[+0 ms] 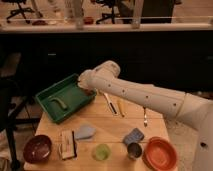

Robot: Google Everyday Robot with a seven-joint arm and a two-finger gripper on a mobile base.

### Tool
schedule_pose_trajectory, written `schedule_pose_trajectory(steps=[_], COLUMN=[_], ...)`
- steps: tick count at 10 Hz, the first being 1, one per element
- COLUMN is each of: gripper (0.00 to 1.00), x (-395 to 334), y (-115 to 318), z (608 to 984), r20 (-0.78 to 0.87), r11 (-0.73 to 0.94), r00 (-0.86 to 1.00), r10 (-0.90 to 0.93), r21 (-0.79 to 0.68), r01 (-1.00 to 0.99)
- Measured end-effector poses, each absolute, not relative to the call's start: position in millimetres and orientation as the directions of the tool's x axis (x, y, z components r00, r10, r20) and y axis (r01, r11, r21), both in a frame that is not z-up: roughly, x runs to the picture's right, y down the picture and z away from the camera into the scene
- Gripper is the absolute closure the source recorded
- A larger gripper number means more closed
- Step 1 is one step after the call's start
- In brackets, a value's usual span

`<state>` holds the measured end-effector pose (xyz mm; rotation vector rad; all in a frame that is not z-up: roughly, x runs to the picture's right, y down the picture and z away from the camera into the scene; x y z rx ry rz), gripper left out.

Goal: Place grapes in table surface

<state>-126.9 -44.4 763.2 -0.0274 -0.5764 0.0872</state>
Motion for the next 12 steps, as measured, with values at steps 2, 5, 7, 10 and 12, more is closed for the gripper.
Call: schedule_pose_trajectory(steps=[2,5,7,10,12], gripper=[1.00,1.00,1.00,1.00,1.00], x=[-127,-131,-132,-126,-121], y=[-34,-17,-4,19,27], z=[752,746,746,755,756], r20=[0.568,0.625,0.682,0.749,0.748], r11=[0.994,0.987,0.974,0.934,0.926], r00=[0.817,0.765,0.697,0.565,0.554], r10=[0.106,0.156,0.220,0.345,0.366], r21=[-0.047,-0.072,-0.117,-0.217,-0.235], r01=[-0.096,-0.142,-0.193,-0.283,-0.294])
